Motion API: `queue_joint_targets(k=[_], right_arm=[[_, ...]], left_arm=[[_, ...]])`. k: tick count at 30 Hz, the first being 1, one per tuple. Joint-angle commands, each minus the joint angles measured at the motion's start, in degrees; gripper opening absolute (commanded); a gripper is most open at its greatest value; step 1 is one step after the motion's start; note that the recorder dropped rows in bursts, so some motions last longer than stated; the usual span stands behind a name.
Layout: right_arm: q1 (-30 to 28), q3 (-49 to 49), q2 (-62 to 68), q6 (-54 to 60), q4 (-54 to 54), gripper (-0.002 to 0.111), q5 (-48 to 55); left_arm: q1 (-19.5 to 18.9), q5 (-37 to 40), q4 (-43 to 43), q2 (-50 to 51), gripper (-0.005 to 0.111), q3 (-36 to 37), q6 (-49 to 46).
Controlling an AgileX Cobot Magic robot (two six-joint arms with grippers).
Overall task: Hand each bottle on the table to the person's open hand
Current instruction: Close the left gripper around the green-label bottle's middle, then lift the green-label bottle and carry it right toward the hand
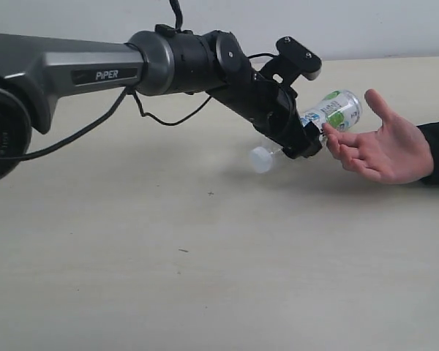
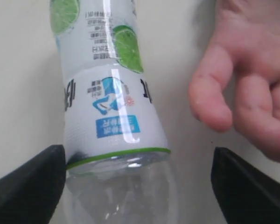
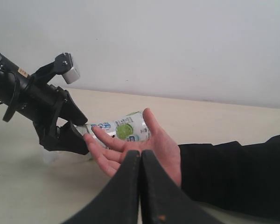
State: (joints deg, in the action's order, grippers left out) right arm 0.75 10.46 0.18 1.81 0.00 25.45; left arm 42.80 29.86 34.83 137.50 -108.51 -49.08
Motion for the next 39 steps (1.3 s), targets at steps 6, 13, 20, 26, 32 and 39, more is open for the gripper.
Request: queue_joint_targets(k=[6, 13, 20, 26, 32, 39], right_arm=[[0.0, -0.1, -0.2, 0.0, 0.0, 0.000, -0.3], [0.0, -0.1, -0.2, 0.0, 0.0, 0.000, -0.3], [0.0, -0.1, -0.2, 0.0, 0.0, 0.000, -0.3], [0.0, -0.1, -0.2, 0.0, 0.0, 0.000, -0.3], [0.0, -0.1, -0.2, 0.0, 0.0, 0.000, -0.3], [0.0, -0.1, -0.2, 0.0, 0.0, 0.000, -0.3]], left_arm=[[0.5, -1.3, -0.2, 3.3, 0.081, -2.2, 1.4], [0.6, -1.0, -0.4, 4.3, 0.081, -2.2, 1.4], [0.6, -0.9, -0.4, 4.3, 0.070, -2.2, 1.4], [0.5, -0.9, -1.7, 4.1, 0.012, -2.2, 1.4], [0.5, -2.2, -1.9, 2.0, 0.000, -2.2, 3.4], [0.5, -1.7, -16.4, -4.9, 0.000, -2.2, 21.0]])
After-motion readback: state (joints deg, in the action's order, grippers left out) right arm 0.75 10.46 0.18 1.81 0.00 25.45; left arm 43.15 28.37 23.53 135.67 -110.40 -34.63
